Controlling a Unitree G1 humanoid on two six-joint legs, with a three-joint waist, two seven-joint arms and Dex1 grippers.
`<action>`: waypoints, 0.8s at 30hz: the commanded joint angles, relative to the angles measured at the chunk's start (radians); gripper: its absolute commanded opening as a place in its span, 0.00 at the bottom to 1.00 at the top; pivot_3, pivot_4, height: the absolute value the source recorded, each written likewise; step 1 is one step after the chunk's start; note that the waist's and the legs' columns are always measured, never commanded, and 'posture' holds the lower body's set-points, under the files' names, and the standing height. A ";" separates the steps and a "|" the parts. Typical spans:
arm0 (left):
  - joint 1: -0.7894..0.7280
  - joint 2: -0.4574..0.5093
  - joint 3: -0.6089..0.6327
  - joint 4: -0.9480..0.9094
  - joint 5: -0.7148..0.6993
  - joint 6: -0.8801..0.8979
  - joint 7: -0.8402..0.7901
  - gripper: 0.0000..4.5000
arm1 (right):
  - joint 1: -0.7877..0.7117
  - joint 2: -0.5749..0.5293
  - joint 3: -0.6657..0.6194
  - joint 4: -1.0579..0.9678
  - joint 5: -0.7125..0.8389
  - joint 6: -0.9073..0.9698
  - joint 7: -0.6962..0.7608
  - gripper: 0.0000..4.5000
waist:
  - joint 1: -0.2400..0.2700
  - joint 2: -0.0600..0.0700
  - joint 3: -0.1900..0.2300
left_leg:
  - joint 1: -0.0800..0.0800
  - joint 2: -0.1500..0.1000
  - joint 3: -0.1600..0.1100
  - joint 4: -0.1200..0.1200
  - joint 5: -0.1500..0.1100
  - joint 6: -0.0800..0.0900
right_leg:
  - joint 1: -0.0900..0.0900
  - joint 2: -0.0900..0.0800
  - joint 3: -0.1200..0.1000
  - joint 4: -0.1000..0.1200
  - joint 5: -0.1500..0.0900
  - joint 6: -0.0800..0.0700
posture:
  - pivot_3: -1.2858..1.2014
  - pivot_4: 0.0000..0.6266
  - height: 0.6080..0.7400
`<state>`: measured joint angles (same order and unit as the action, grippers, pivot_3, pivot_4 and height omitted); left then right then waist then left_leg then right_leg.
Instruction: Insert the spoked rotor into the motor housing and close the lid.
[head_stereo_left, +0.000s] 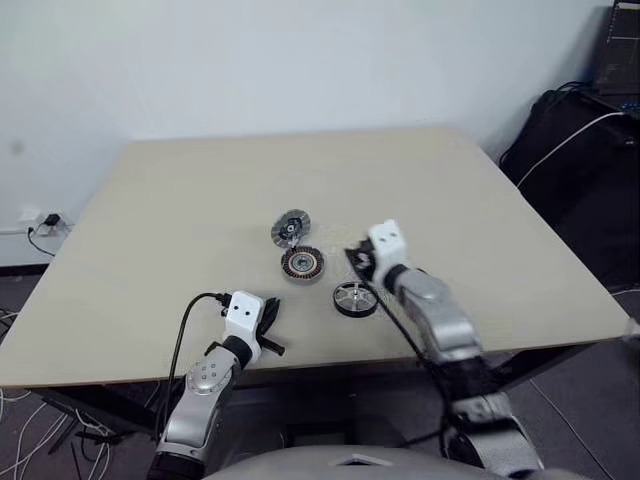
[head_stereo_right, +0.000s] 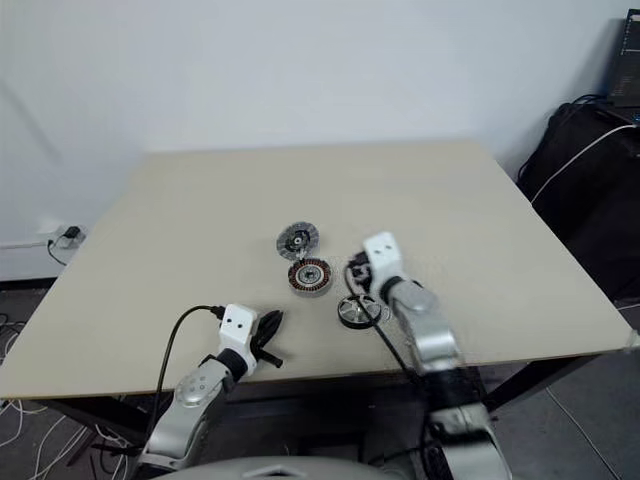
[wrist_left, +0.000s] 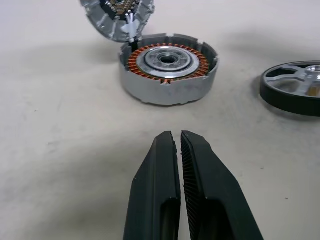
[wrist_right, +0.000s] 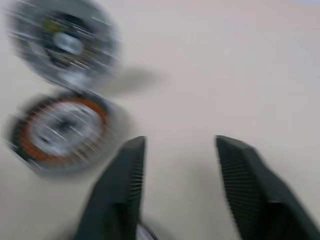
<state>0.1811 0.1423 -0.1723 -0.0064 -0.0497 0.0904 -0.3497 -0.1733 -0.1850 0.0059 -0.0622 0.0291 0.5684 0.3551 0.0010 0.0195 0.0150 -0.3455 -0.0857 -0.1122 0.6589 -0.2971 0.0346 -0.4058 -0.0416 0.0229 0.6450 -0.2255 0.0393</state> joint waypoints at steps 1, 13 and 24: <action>-0.018 0.004 -0.009 -0.023 -0.006 0.001 -0.016 0.07 | 0.063 -0.007 -0.052 -0.169 0.058 0.073 -0.009 0.81 | -0.001 0.000 0.000 | 0.000 0.000 0.000 0.000 0.000 0.000 | 0.000 0.000 0.000 0.000 0.000 0.000 | 0.52 0.00 1.00; -0.032 0.013 -0.018 -0.015 -0.010 0.020 -0.046 0.07 | 0.138 0.291 -0.530 -0.339 0.613 0.618 -0.160 0.99 | 0.006 -0.003 0.007 | 0.003 0.001 -0.001 0.002 0.000 0.001 | 0.004 0.000 -0.001 -0.001 0.000 0.002 | 0.52 0.00 1.00; -0.030 0.010 -0.016 -0.020 -0.009 0.027 -0.047 0.07 | 0.088 0.373 -0.682 -0.188 0.917 0.768 -0.309 0.99 | 0.006 -0.001 0.008 | 0.001 0.001 0.000 0.001 0.000 0.002 | -0.002 -0.001 -0.001 -0.001 0.000 0.002 | 0.52 0.00 1.00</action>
<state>0.1632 0.1535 -0.1887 -0.0043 -0.0513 0.1235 -0.3950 -0.0594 0.1092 -0.6782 -0.2610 0.8920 1.3276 0.0603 0.0070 0.0183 0.0231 -0.3449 -0.0848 -0.1120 0.6601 -0.2973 0.0363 -0.4075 -0.0422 0.0219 0.6434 -0.2254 0.0413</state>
